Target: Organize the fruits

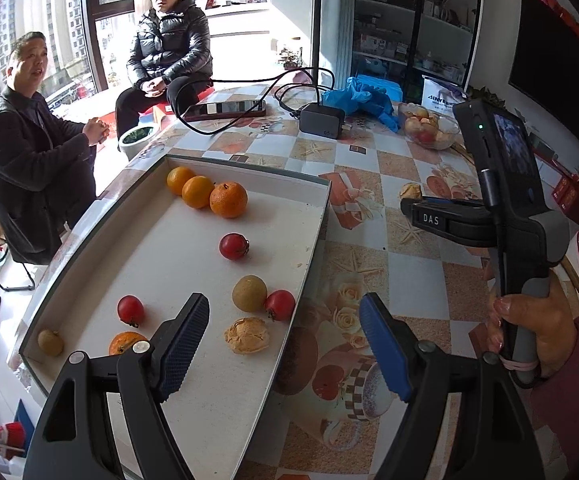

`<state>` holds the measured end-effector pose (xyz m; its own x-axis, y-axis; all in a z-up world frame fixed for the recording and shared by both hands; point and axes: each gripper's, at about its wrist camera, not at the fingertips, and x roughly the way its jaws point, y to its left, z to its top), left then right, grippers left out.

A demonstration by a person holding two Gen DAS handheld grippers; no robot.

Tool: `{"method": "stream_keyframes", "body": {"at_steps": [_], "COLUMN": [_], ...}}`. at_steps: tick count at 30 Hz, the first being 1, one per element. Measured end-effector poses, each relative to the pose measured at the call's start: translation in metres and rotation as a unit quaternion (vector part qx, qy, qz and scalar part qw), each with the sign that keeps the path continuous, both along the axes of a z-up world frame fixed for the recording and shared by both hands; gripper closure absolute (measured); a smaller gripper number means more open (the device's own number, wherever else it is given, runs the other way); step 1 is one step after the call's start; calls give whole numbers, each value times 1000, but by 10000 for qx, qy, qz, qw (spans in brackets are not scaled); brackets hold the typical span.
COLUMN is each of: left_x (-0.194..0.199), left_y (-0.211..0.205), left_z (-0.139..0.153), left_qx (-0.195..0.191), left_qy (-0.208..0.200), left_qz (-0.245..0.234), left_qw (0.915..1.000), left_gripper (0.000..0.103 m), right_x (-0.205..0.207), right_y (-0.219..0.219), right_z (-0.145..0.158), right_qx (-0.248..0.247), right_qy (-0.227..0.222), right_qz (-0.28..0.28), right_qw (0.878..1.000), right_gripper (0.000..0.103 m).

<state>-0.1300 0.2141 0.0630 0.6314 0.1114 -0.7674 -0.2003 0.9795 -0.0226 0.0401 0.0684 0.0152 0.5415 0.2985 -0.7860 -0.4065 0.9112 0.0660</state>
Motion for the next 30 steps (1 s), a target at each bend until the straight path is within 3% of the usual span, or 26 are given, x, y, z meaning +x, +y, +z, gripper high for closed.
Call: {"method": "stream_keyframes", "body": {"at_steps": [5,9,14,18,21,30], "left_x": [6,22,69,96,92,76], "left_y": [-14,-31,-65,-90,-95,-88], "left_z": [7,16,28,22,8,-47], "left_qx": [24,-199,-426,-272,-454,-324], "left_qy": [-113,-162,-88,80,189,650], "left_qz": [-293,-634,-1105,-1155,-1158,-757], "left_qw": [9995,9977,9929,9929,9921,9945], "left_gripper": [22,22,22,22,22,22], "right_x": [-17,-37,-65,-76,-82,-88], "right_y": [-72,-126,-165,-177,-176,-159], "right_z": [15,13,5,2,7,6], "right_qx": [775,880,844,1084,1185,1055], "right_qy": [239,323,212,302,235,249], "right_qz": [-283,-731,-1200,-1267,-1139,-819], "right_qw": [9963,9929,9890,9855,9861,9907], "right_gripper": [81,81,81,81,81,81]}}
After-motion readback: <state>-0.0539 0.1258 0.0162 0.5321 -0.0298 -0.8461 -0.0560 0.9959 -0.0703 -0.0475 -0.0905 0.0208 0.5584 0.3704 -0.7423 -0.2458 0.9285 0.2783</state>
